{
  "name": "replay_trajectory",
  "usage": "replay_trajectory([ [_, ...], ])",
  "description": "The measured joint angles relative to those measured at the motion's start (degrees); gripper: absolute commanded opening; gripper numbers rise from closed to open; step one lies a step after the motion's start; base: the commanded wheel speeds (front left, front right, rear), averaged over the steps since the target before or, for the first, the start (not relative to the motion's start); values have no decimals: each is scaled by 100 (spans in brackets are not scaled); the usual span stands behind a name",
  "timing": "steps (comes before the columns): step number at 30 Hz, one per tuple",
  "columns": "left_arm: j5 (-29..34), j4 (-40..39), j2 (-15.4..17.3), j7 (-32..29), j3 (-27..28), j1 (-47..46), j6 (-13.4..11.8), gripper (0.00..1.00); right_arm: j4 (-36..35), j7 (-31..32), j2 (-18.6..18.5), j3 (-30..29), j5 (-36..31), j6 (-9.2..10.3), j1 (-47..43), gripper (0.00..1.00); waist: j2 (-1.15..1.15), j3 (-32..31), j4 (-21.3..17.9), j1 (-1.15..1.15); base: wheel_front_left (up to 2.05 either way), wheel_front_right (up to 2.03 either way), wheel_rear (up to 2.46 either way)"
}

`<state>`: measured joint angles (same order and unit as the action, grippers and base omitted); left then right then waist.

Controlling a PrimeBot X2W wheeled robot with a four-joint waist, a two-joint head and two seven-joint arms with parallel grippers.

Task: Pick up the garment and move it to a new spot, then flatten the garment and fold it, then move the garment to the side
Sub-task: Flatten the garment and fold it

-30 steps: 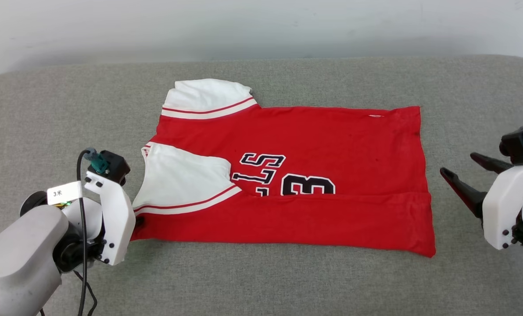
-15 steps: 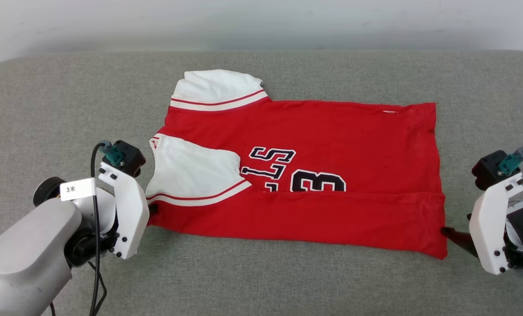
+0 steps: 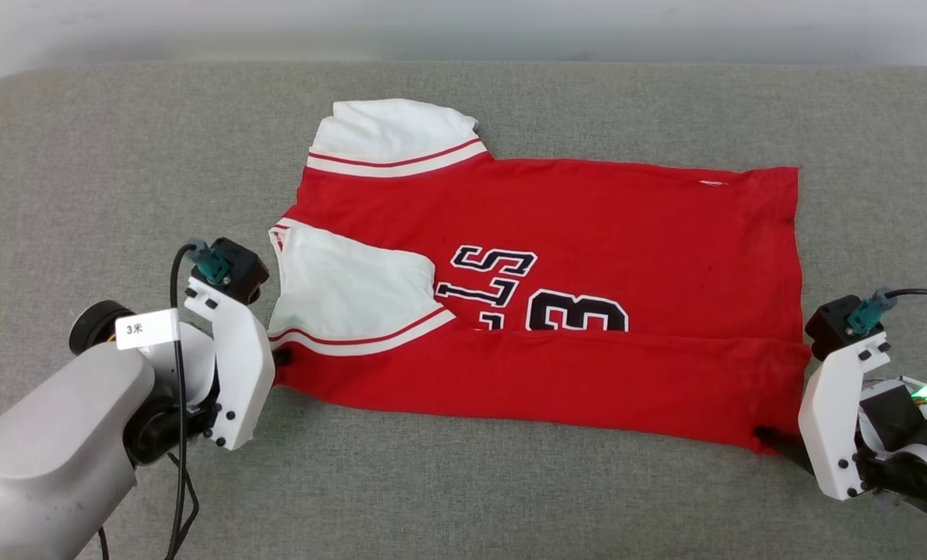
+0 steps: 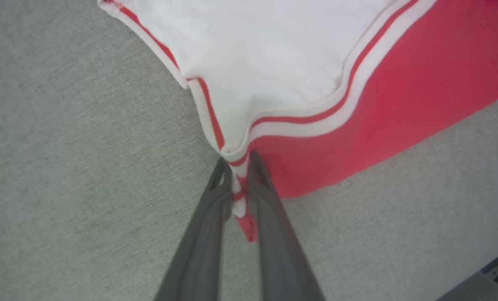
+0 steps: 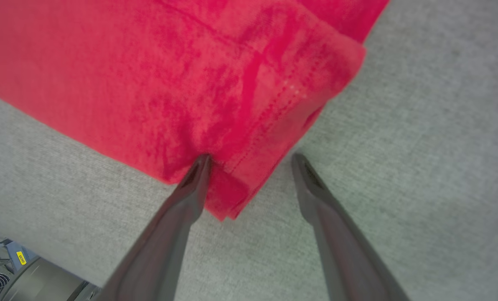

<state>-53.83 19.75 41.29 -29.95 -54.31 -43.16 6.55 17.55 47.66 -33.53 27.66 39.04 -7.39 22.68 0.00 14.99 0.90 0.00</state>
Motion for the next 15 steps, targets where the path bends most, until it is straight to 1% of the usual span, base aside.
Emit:
replay_trajectory([
  [4,-14,41,-3,51,-3,3,0,0,143,-260,-24,193,99,7,64,100,0,9,-8,0,0,0,0],
  [5,-19,57,-4,70,-5,7,0,0,167,-321,-37,237,130,7,78,4,0,5,-13,0,0,0,0],
  [6,-24,70,-5,90,-8,13,0,0,190,-386,-52,275,157,5,105,0,0,-3,-21,0,0,0,0],
  [11,-91,164,-32,152,-29,104,1,0,344,-815,-19,374,331,-12,187,0,0,-146,-56,1,0,0,0],
  [15,-130,175,13,237,-29,197,2,0,282,-1134,-73,361,472,-12,169,0,0,-337,-75,1,0,0,0],
])
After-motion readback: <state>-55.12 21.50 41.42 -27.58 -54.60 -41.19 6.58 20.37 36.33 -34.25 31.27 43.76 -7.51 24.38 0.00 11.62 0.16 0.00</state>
